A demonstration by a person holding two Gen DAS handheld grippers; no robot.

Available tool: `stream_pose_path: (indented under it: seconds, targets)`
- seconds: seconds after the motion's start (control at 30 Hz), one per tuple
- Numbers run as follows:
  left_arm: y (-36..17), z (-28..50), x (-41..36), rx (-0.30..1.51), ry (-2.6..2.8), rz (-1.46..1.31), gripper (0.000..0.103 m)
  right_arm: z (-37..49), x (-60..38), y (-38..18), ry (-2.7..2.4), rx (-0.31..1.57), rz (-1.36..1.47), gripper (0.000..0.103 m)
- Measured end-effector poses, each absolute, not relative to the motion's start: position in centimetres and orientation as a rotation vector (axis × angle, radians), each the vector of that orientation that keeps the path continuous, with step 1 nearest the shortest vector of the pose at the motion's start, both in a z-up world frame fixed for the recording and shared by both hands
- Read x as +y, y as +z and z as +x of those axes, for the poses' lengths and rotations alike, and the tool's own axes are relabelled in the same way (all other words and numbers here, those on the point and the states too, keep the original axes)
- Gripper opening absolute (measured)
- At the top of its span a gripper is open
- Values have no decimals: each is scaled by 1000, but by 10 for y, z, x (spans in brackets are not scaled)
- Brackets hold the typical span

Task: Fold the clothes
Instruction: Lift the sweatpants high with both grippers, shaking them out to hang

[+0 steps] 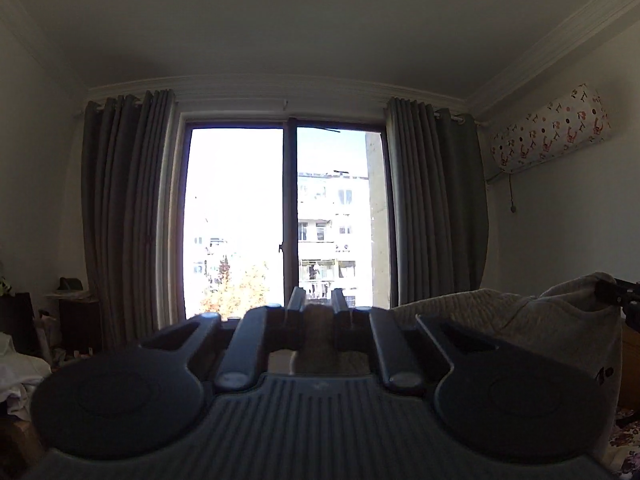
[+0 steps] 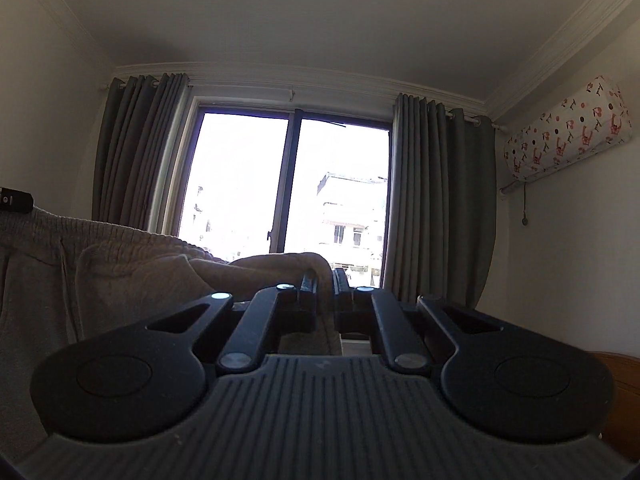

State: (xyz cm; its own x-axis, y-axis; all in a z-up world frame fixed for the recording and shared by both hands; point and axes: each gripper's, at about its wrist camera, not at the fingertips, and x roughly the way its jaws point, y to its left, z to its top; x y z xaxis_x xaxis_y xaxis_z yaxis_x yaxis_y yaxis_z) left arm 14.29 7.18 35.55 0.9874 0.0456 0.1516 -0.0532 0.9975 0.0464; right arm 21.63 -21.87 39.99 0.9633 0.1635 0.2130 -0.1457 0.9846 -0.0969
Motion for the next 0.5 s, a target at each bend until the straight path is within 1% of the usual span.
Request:
stream_pose_path:
  seconds: [0.27, 0.5]
  targets:
    - [383, 119, 65, -244, 109, 111, 10, 178, -220, 440, 161, -267, -65, 7]
    - [383, 92, 71, -320, 148, 205, 10, 130, -219, 448, 204, -274, -78, 7]
